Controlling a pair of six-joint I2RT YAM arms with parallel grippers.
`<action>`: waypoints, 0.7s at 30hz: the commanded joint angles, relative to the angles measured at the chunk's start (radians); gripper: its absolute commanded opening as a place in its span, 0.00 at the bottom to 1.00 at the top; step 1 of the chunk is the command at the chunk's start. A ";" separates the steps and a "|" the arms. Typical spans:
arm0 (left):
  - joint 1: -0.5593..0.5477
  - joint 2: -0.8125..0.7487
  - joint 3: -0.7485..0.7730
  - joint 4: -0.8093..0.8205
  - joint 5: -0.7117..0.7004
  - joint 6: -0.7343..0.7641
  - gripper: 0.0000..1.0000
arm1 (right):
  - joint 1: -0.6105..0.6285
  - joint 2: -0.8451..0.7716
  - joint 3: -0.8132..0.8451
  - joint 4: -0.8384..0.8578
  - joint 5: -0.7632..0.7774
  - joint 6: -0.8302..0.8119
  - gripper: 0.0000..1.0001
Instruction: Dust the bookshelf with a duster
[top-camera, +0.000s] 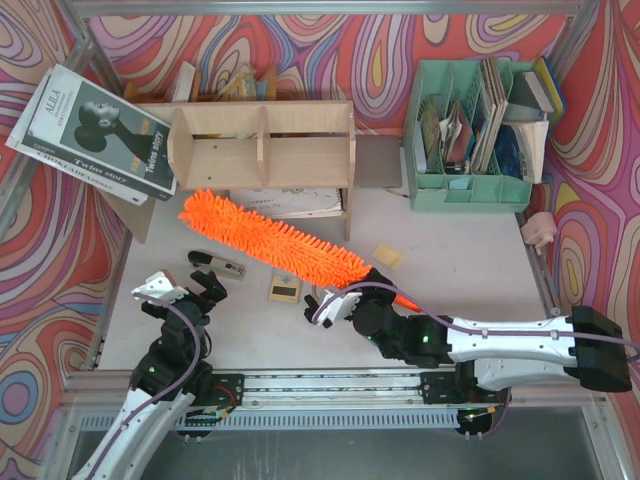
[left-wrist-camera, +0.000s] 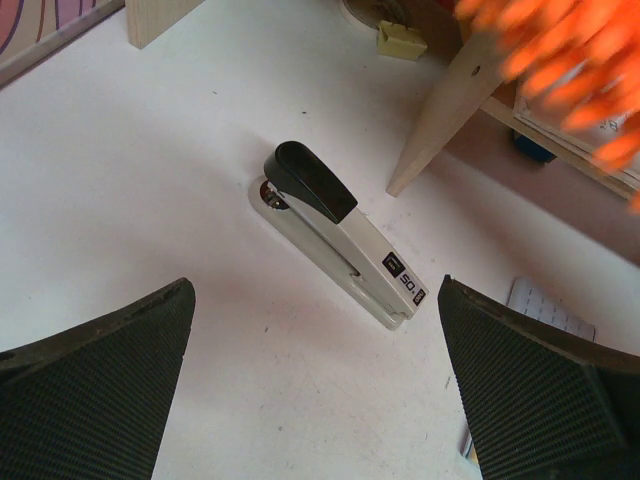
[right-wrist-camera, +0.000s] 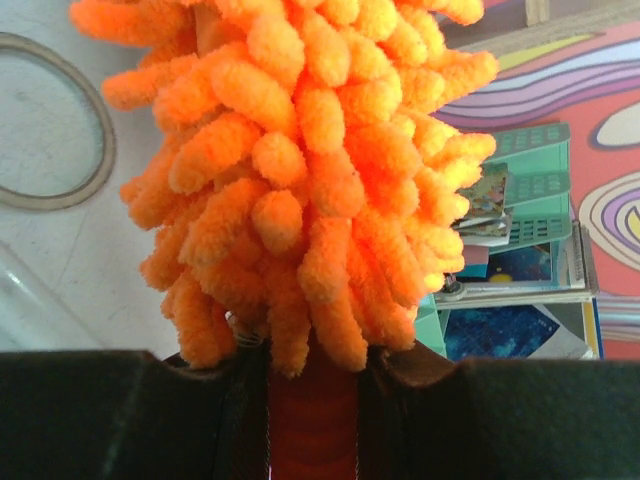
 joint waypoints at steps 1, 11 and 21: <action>-0.001 -0.012 -0.020 0.016 -0.007 0.008 0.98 | 0.034 -0.022 0.037 -0.046 0.049 0.054 0.00; -0.001 -0.014 -0.020 0.011 -0.008 0.008 0.98 | 0.041 -0.024 0.047 -0.050 0.100 0.058 0.00; -0.001 -0.016 -0.020 0.011 -0.008 0.007 0.98 | 0.069 -0.032 0.045 0.014 0.092 0.014 0.00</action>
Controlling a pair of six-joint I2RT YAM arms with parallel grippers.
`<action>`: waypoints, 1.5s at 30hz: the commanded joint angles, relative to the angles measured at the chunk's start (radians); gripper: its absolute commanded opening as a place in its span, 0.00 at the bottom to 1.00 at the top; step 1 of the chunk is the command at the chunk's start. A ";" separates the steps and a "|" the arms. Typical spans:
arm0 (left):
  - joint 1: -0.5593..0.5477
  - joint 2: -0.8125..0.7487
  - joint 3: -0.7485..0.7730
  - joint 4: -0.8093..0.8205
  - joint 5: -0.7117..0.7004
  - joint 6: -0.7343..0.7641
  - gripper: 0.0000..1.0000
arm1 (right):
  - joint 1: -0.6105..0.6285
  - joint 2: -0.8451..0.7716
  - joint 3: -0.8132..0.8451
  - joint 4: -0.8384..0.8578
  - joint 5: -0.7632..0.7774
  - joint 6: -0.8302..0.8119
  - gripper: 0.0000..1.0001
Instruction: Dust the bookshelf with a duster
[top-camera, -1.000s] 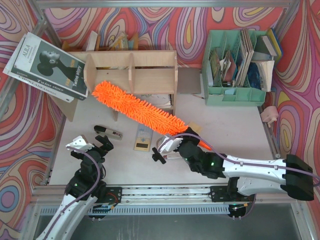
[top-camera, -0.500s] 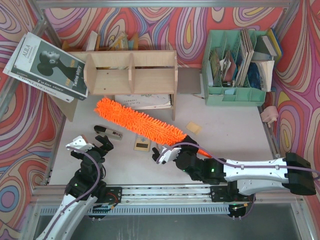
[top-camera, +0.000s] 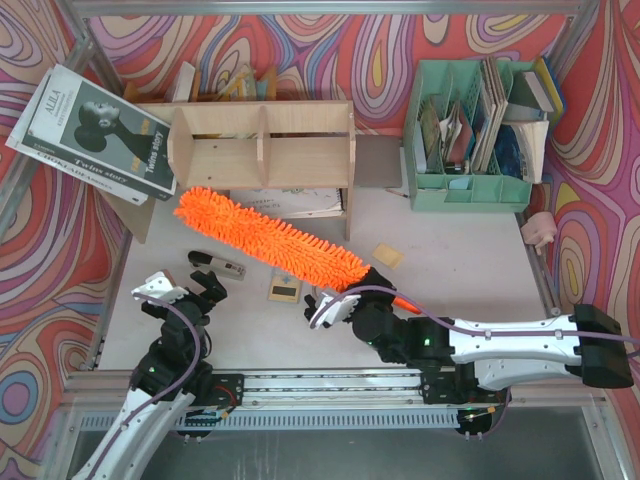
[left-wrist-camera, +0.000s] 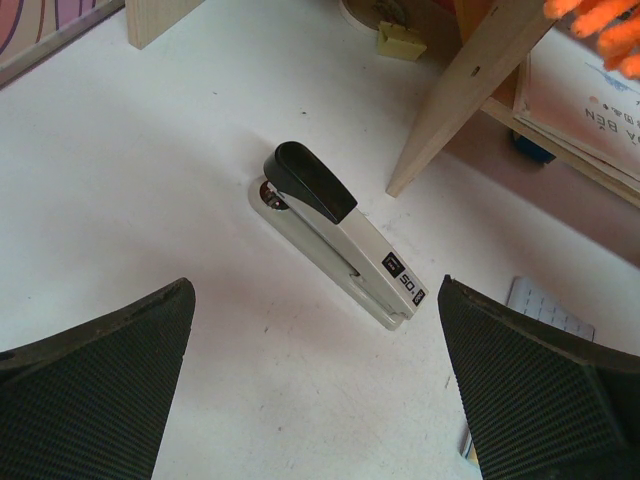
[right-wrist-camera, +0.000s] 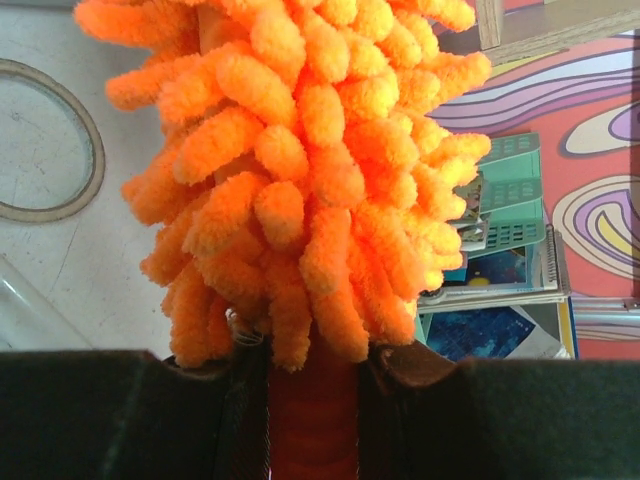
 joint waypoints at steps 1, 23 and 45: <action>0.000 -0.015 -0.019 0.009 -0.008 0.007 0.98 | 0.004 -0.018 0.007 0.020 0.035 0.071 0.00; -0.002 -0.008 -0.019 0.016 -0.004 0.010 0.98 | 0.040 -0.023 0.116 -0.120 0.005 0.149 0.00; -0.001 -0.008 -0.019 0.017 -0.002 0.011 0.98 | 0.053 -0.173 0.193 -0.614 0.195 0.443 0.00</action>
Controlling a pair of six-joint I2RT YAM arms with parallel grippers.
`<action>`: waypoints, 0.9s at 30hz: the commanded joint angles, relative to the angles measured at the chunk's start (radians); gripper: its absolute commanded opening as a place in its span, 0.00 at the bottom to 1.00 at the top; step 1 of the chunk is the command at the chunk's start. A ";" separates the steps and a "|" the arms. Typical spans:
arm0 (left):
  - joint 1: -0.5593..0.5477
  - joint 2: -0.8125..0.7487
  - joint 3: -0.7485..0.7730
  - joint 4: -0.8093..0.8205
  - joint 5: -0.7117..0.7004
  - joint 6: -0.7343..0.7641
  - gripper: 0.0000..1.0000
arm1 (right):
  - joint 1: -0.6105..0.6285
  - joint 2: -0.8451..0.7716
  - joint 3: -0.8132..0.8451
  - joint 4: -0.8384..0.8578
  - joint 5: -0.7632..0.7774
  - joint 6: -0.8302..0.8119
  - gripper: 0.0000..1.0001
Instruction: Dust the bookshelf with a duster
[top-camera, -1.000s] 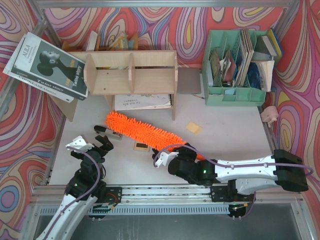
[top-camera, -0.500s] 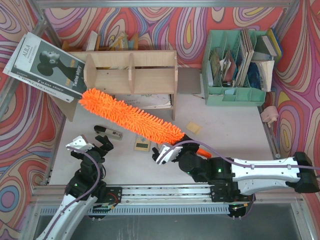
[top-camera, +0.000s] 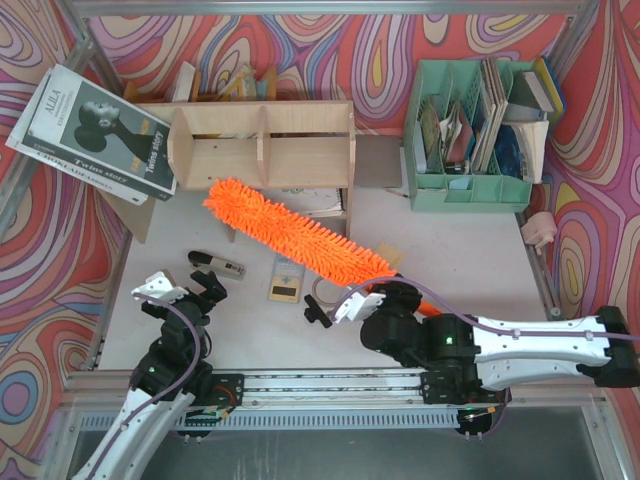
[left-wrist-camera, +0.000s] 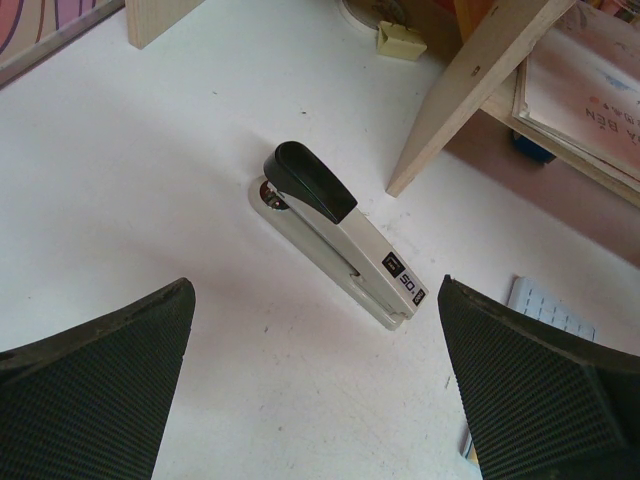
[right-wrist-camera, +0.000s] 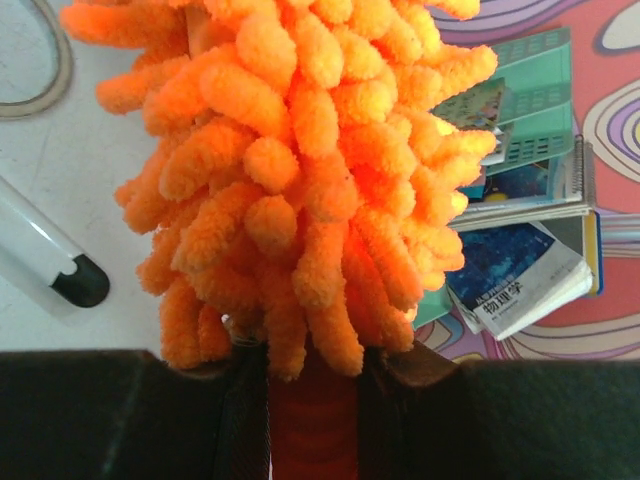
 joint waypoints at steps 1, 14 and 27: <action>-0.001 -0.009 -0.018 0.016 -0.003 0.010 0.98 | 0.002 -0.083 0.110 -0.097 0.119 0.072 0.00; -0.002 -0.009 -0.018 0.014 -0.004 0.010 0.98 | 0.010 0.018 0.062 -0.039 0.040 0.080 0.00; -0.001 -0.010 -0.018 0.012 -0.005 0.008 0.98 | 0.019 -0.025 0.029 -0.056 0.061 0.124 0.00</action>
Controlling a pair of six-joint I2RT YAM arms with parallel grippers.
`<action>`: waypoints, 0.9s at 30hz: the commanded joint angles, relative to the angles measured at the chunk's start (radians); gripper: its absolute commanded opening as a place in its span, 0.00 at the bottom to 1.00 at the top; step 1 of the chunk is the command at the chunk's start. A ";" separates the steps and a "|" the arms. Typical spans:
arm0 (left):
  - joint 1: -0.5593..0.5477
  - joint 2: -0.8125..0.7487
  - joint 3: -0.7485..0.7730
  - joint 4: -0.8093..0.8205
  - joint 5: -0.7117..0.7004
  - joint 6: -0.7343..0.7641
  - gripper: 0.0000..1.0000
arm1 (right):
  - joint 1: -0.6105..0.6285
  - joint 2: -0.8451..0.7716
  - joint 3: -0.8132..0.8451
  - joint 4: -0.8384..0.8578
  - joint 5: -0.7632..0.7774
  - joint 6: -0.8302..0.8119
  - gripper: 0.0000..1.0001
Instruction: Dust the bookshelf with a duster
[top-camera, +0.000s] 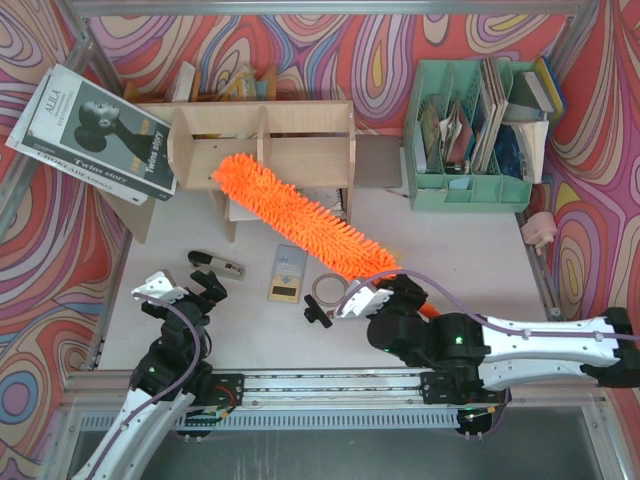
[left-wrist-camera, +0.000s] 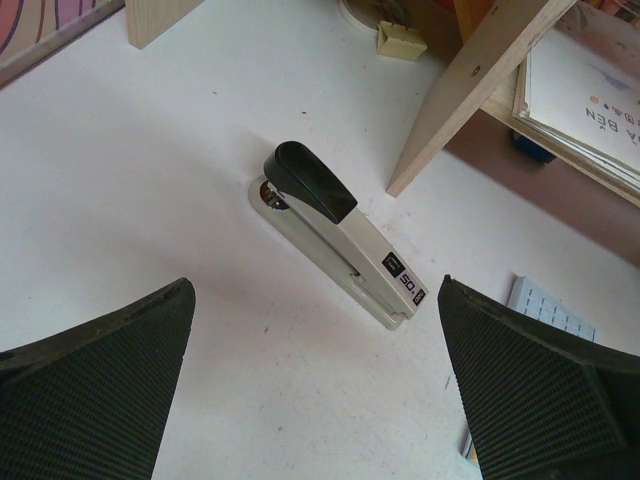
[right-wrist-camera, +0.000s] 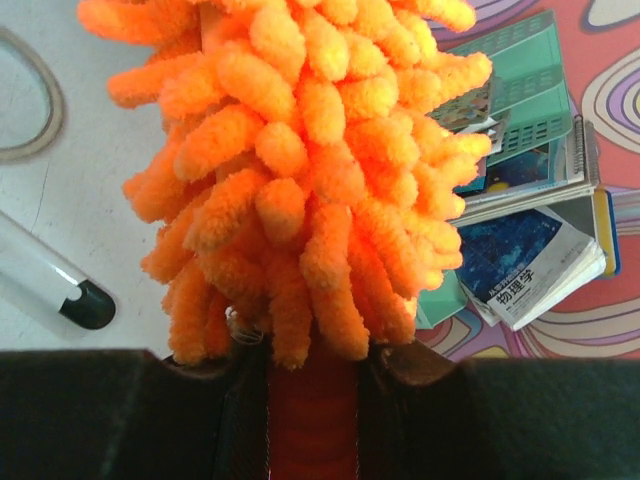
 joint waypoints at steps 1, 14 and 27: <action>-0.001 -0.008 -0.018 0.014 -0.004 0.009 0.98 | 0.004 0.075 0.000 -0.038 0.007 0.087 0.00; -0.001 -0.009 -0.019 0.014 -0.004 0.008 0.98 | 0.020 0.071 0.099 -0.115 -0.114 -0.006 0.00; -0.002 0.004 -0.018 0.024 -0.001 0.011 0.98 | 0.040 0.034 0.081 -0.230 -0.134 0.117 0.00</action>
